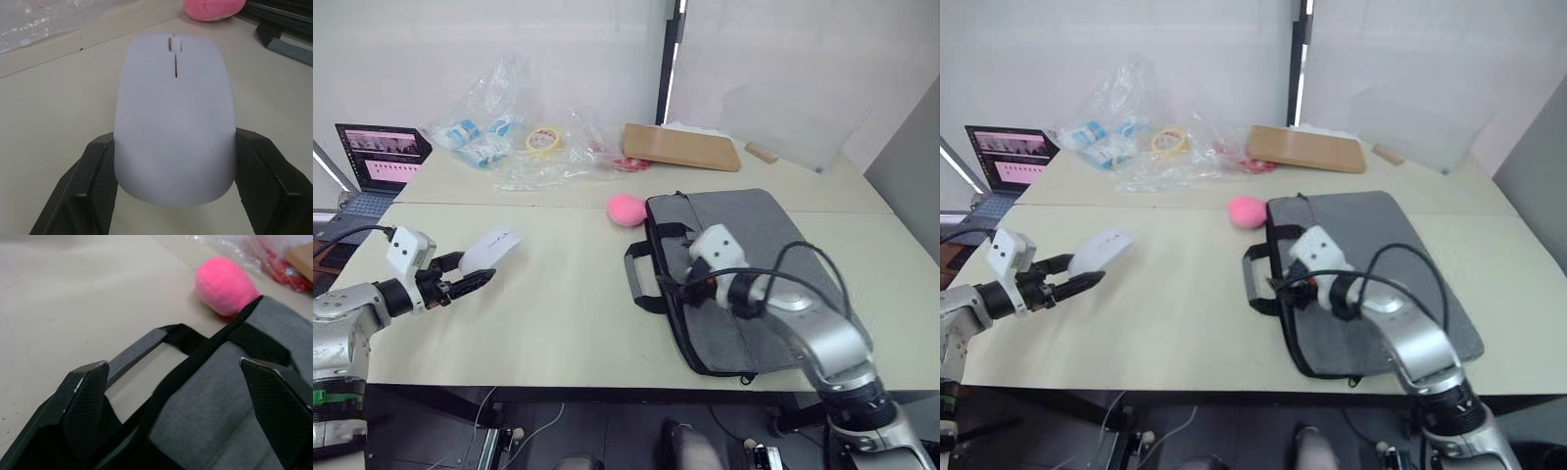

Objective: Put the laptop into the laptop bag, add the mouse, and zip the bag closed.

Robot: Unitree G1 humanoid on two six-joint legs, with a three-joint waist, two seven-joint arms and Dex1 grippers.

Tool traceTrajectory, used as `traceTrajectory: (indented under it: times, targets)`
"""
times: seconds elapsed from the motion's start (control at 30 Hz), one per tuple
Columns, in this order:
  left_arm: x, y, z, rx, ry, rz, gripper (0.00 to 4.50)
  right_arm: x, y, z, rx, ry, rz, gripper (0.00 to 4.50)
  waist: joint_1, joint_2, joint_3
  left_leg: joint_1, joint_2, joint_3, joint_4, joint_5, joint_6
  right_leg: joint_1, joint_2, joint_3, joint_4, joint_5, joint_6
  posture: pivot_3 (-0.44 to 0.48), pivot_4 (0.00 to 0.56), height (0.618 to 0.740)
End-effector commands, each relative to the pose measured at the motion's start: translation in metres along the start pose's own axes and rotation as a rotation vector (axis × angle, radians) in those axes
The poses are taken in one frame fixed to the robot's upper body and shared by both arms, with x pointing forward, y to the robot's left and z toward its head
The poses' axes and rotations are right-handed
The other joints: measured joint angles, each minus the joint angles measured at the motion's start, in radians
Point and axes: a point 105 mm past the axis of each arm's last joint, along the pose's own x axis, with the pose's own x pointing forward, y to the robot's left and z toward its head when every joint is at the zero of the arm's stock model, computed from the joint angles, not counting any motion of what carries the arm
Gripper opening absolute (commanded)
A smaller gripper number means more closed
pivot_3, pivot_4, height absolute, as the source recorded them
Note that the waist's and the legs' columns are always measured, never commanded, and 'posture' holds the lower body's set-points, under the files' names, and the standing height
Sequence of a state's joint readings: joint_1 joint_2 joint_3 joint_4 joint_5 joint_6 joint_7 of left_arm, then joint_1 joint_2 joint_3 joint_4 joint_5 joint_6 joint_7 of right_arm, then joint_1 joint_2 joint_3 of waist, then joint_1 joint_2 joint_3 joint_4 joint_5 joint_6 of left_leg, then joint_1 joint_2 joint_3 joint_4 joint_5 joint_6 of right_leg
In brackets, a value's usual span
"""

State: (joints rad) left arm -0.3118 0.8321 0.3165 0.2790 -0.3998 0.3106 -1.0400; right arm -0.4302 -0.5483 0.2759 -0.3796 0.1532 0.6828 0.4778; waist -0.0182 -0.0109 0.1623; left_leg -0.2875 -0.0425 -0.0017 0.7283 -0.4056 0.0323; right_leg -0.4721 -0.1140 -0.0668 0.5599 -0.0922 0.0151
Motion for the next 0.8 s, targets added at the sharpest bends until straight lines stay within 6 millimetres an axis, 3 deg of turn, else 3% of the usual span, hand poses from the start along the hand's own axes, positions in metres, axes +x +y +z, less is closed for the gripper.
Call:
traceTrajectory:
  times: [0.03, 0.27, 0.43, 0.73, 0.8]
  targets:
    - [-0.004, 0.001, 0.015, 0.023, -0.045, 0.010, 2.78, -0.002, -0.006, 0.007, -0.066, -0.011, -0.063, 4.50, 0.000, 0.000, 0.000, 0.000, 0.000, 0.000, 0.000, 0.000, 0.000, 0.000, 0.000, 0.000, 0.000, 0.000, 0.000, 0.000, 0.150, 0.740]
    - [-0.001, -0.004, 0.014, 0.019, -0.046, 0.004, 2.78, -0.001, -0.006, -0.003, -0.068, 0.047, -0.107, 4.50, -0.003, 0.000, 0.000, 0.000, 0.000, 0.000, 0.000, 0.000, 0.000, 0.000, 0.000, 0.000, 0.000, 0.000, 0.000, 0.000, 0.150, 0.740]
    - [0.000, -0.004, 0.014, 0.022, -0.049, 0.008, 2.78, -0.009, -0.011, -0.012, -0.037, 0.088, -0.120, 3.06, -0.002, 0.000, 0.000, 0.000, 0.000, 0.000, 0.000, 0.000, 0.000, 0.000, 0.001, 0.000, 0.000, 0.000, 0.000, 0.000, 0.150, 0.740]
    - [0.003, -0.006, 0.017, 0.021, -0.059, -0.011, 2.78, -0.020, -0.018, -0.015, 0.026, 0.099, -0.109, 0.04, 0.003, 0.000, 0.000, 0.000, 0.000, 0.000, 0.000, 0.000, 0.000, 0.001, 0.000, 0.000, 0.000, 0.000, 0.000, 0.000, 0.150, 0.740]
    - [0.005, -0.009, 0.019, 0.015, -0.068, -0.025, 2.78, -0.019, -0.020, -0.011, 0.088, 0.069, -0.111, 0.04, 0.003, 0.000, 0.000, 0.000, 0.000, 0.000, 0.000, 0.000, 0.000, 0.001, 0.000, 0.000, -0.001, 0.000, 0.000, 0.000, 0.150, 0.740]
